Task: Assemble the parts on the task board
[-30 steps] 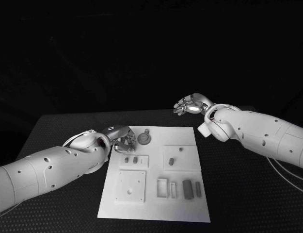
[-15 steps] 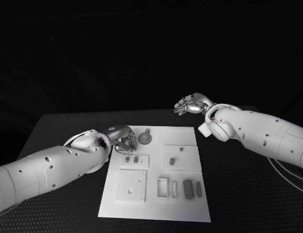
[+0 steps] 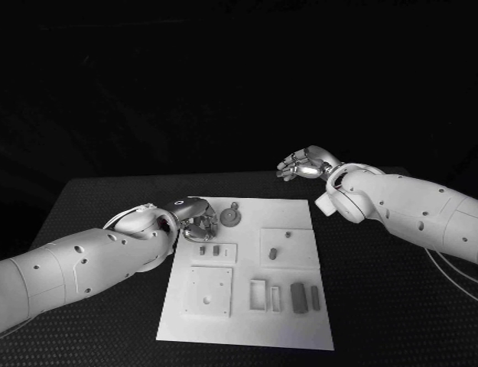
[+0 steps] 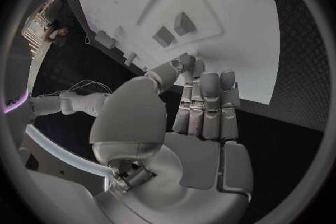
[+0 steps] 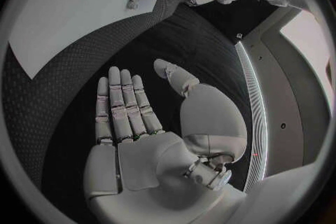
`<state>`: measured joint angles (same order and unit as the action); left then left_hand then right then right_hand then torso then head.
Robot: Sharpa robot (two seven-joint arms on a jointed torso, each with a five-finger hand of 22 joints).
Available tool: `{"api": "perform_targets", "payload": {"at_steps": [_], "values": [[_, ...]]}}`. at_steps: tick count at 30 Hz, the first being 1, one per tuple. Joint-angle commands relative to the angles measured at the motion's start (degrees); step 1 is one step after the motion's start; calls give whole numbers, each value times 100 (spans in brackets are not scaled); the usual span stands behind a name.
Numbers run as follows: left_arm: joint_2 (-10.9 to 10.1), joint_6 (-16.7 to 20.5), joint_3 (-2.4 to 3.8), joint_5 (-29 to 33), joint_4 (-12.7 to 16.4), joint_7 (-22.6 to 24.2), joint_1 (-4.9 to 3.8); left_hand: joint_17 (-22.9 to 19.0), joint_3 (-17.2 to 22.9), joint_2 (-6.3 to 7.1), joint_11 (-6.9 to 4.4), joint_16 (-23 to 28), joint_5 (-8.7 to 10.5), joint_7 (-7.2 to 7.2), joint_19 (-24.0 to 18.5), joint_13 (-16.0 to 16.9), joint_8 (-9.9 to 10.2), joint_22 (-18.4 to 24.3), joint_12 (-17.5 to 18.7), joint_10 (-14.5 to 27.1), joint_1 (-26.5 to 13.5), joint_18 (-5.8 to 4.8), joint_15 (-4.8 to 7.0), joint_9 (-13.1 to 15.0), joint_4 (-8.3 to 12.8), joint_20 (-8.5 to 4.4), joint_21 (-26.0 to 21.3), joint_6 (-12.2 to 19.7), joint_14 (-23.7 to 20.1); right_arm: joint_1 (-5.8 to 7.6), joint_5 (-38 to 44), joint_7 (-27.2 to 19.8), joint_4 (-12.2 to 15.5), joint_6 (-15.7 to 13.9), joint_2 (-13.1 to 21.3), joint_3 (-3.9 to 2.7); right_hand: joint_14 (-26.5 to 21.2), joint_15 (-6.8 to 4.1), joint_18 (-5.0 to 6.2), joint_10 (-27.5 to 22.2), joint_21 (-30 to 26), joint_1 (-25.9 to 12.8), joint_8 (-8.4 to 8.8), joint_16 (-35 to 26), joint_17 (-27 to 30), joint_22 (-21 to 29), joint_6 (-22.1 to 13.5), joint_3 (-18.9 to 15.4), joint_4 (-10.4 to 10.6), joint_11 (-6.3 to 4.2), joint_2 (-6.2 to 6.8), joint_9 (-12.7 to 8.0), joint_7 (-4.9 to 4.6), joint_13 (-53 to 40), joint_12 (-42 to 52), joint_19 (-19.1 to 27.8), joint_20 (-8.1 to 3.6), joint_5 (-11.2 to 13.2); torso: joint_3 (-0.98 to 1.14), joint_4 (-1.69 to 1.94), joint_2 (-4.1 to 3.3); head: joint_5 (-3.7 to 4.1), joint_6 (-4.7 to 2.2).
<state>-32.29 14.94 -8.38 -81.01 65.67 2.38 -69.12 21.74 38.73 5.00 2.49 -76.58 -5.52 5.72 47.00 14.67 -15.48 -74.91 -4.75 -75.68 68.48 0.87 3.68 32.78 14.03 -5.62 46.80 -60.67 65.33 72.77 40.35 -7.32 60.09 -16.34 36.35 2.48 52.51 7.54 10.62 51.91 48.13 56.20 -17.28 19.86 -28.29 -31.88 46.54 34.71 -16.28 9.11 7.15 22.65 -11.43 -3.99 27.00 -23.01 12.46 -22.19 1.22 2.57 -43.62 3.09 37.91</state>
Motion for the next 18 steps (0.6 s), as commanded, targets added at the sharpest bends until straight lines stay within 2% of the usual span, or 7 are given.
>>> {"api": "perform_targets", "payload": {"at_steps": [1, 4, 6, 9, 12, 18], "values": [[1, -73, -13, 4, 15, 84, 0, -5, 28, -42, -3, -17, -18, 5, 44, 7, -24, -82, -39, -50, -5, 0, 26, 5, 6, -381, 25, -25, 7, 1, 3, -64, 17, 73, 1, -2, 17, 23, -106, 39, -21, -48, -32, -33, 7, -10, -38, -1, 9, -9, -20, -7, -19, 2, -25, 41, -2, -26, 1, 3, -3, 3, 7], [3, -62, -33, -28, 7, 88, 0, -6, 28, -41, -3, -17, -18, 5, 44, 7, -24, -82, -38, -50, -5, 0, 26, 5, 8, -381, 24, -25, 7, 1, 3, -64, 20, 66, 11, -2, 17, 23, -106, 39, -21, -48, -32, -33, 7, -10, -38, 0, 10, -9, -21, -7, -19, 2, -25, 41, -2, -26, 1, 1, -3, -26, 25], [13, -55, -41, -23, -1, 87, 0, -7, 29, -40, -3, -17, -18, 5, 45, 7, -24, -82, -37, -50, -3, 1, 26, 5, 11, -381, 24, -25, 7, 1, 3, -62, 26, 64, 23, -2, 17, 23, -106, 39, -21, -48, -32, -33, 7, -10, -38, 0, 10, -9, -21, -7, -19, 2, -25, 41, -2, -26, 0, 1, -5, -11, 35], [36, -62, -59, -27, -21, 89, 0, -7, 30, -39, -4, -17, -18, 4, 45, 6, -24, -82, -36, -51, -2, 1, 26, 4, 13, -382, 24, -26, 8, 1, 3, -63, 27, 61, 17, -2, 17, 22, -106, 40, -21, -47, -33, -33, 7, -10, -38, 0, 10, -9, -22, -7, -19, 2, -25, 41, -2, -26, -3, 1, -8, 0, -17], [52, -46, -74, -27, -39, 97, 2, -8, 30, -38, -4, -17, -19, 4, 46, 6, -24, -82, -35, -52, -2, 1, 27, 4, 14, -382, 24, -26, 8, 1, 3, -63, 31, 63, 19, -2, 17, 22, -106, 40, -21, -47, -33, -33, 7, -11, -38, 0, 10, -8, -22, -7, -20, 2, -25, 41, -2, -25, 0, -4, -1, -3, 8], [78, -19, -83, -27, -86, 101, 12, -8, 29, -35, -4, -18, -18, 6, 47, 6, -22, -82, -34, -55, -4, 0, 27, 3, 16, -382, 24, -23, 10, 1, 3, -62, 35, 68, 24, -2, 17, 23, -106, 40, -21, -48, -33, -34, 7, -11, -38, 1, 10, -8, -22, -8, -20, 2, -26, 41, -2, -25, 3, 2, -5, -7, -9]]}}
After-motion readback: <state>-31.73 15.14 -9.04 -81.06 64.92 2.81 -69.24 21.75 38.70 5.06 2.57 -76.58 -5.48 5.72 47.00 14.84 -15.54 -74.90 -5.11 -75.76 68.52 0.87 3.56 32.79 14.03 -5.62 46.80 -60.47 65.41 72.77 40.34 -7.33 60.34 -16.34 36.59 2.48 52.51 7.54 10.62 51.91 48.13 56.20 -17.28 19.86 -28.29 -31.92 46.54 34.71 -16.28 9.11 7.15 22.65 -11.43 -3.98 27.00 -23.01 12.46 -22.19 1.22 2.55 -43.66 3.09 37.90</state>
